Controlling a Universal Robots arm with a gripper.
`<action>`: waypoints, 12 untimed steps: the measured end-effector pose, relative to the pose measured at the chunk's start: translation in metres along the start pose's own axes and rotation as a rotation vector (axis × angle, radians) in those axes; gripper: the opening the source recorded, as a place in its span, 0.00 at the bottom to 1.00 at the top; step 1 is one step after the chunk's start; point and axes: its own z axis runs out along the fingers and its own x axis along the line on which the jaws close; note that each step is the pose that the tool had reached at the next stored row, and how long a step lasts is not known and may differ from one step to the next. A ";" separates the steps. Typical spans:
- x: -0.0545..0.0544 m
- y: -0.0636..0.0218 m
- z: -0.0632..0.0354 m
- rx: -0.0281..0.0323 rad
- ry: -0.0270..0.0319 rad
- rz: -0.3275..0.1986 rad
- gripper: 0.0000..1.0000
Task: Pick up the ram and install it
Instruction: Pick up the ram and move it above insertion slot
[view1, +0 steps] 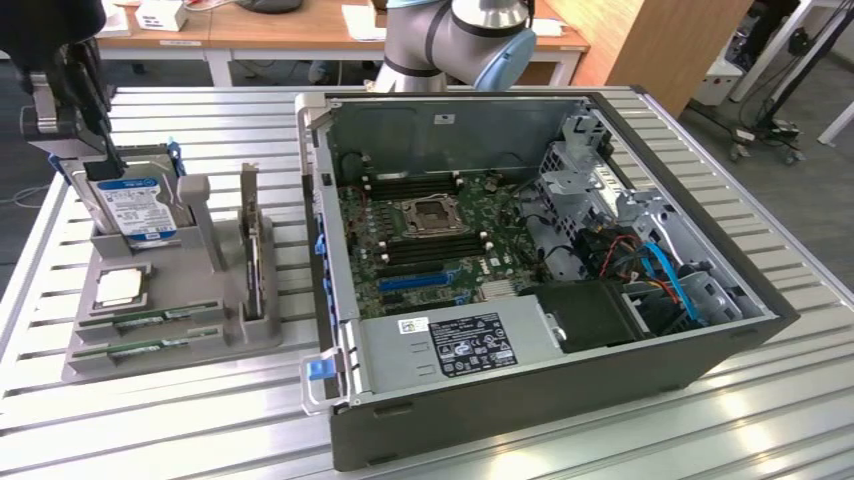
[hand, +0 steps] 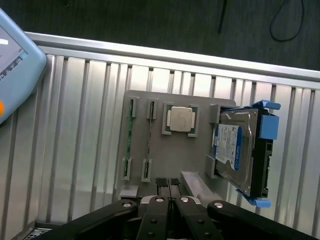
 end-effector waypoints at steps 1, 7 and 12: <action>0.000 0.0000 0.0000 -0.0001 0.0001 0.000 0.10; 0.000 -0.0001 0.0004 0.0001 0.0000 0.000 0.10; 0.000 -0.0001 0.0017 0.0000 0.0001 0.000 0.10</action>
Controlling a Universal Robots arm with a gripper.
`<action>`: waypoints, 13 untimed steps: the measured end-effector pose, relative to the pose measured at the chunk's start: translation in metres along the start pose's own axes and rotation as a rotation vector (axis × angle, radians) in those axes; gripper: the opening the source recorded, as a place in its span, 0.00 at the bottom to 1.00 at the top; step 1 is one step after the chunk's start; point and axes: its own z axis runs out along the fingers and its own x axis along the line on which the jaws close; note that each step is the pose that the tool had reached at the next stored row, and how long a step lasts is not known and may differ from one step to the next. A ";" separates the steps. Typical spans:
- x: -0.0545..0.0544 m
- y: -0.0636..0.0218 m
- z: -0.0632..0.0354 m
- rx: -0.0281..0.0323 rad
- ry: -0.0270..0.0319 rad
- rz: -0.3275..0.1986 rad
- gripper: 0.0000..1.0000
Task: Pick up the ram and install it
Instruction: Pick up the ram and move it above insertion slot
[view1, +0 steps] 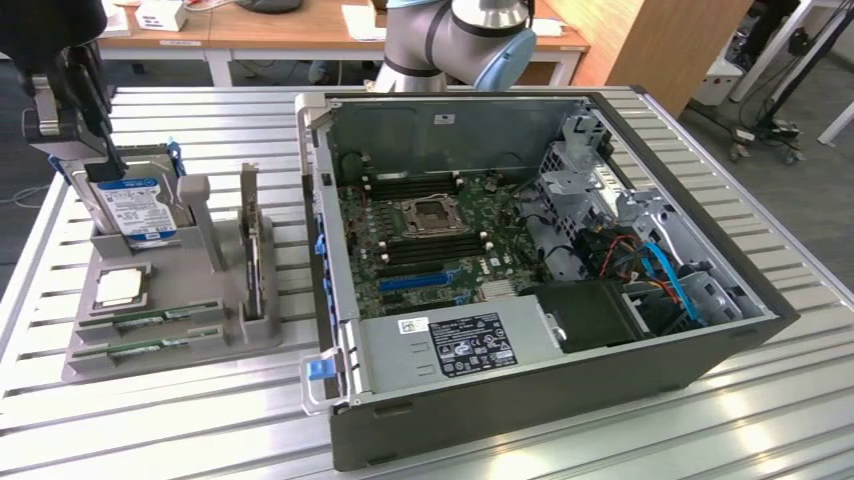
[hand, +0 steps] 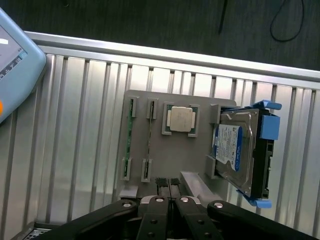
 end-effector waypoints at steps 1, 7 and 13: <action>0.000 0.0000 0.0000 0.0000 0.0000 0.000 0.10; 0.000 0.0000 0.0000 0.0000 -0.0001 0.000 0.11; 0.000 0.0000 0.0001 0.0001 0.0000 0.000 0.29</action>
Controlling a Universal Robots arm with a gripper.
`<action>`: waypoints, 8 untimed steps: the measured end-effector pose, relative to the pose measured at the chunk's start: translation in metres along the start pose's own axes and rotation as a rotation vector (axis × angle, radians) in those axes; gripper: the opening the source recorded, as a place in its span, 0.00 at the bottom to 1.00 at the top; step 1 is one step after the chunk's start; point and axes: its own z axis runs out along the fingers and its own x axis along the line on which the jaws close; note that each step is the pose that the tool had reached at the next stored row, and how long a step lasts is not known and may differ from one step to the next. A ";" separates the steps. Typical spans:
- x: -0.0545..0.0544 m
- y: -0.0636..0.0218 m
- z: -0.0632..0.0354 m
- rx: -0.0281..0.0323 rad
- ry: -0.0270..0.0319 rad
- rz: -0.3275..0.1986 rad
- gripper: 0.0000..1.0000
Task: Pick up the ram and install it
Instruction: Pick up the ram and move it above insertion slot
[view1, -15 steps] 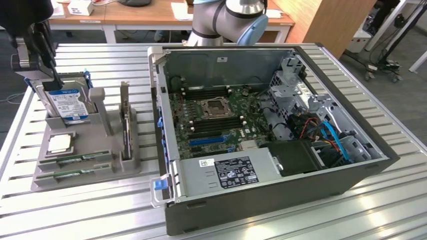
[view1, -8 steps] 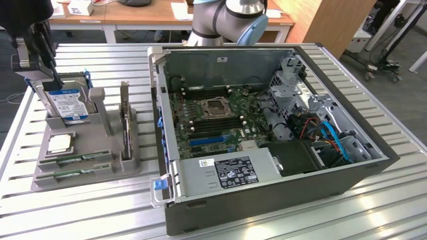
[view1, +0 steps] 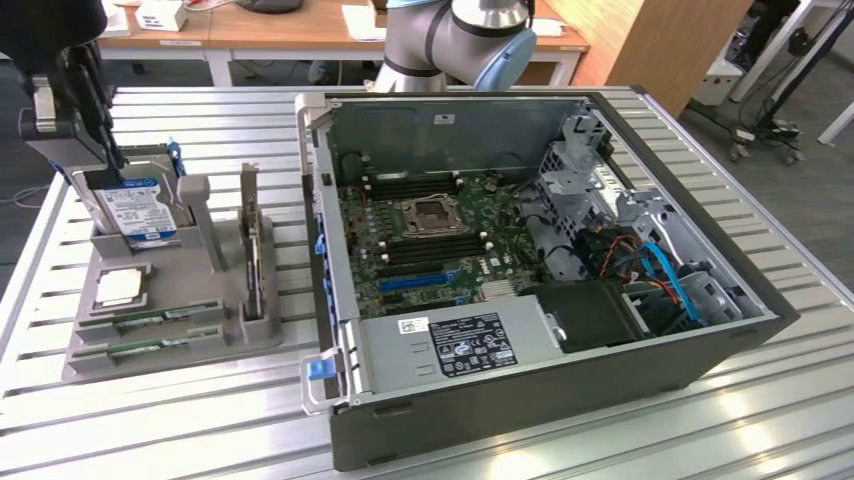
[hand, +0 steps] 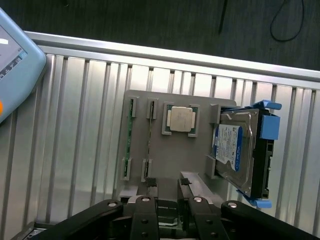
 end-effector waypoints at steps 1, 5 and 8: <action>0.000 0.0000 0.0003 0.0001 -0.0001 0.000 0.29; 0.000 -0.0001 0.0015 0.0002 -0.0003 0.004 0.29; 0.000 0.0000 0.0019 0.0002 -0.0005 0.013 0.29</action>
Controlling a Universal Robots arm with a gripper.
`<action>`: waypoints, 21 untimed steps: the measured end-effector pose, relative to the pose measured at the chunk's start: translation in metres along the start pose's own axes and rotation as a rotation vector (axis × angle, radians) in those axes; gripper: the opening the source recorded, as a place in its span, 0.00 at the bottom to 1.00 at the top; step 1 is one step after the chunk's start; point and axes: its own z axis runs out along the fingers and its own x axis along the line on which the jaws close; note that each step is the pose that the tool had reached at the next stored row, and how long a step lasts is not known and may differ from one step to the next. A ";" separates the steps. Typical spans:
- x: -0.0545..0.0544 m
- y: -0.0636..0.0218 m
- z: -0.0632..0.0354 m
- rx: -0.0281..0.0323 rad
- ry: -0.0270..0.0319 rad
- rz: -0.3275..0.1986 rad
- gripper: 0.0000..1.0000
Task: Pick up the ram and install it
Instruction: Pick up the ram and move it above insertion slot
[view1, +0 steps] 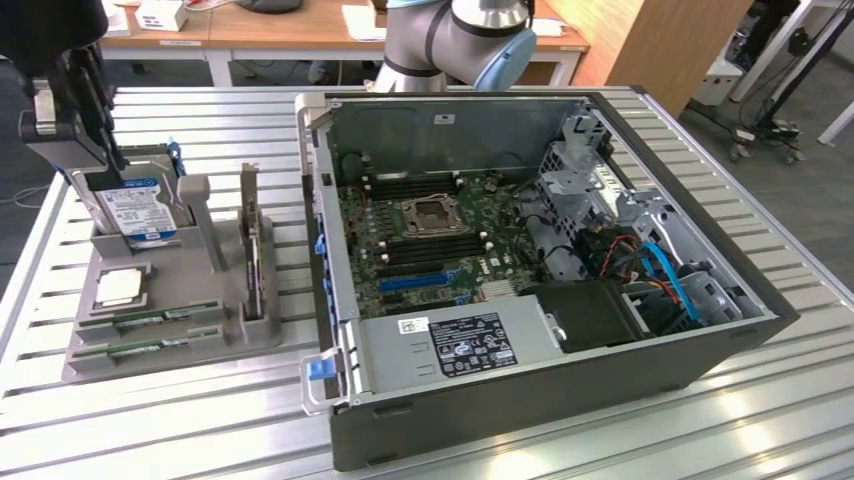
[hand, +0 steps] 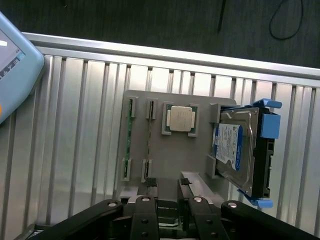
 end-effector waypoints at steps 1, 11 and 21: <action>0.000 0.0000 0.0000 0.0000 0.0000 0.000 0.29; 0.000 -0.0003 0.0070 0.0002 -0.0002 0.000 0.29; 0.001 -0.0009 0.0246 0.0001 -0.0001 0.000 0.29</action>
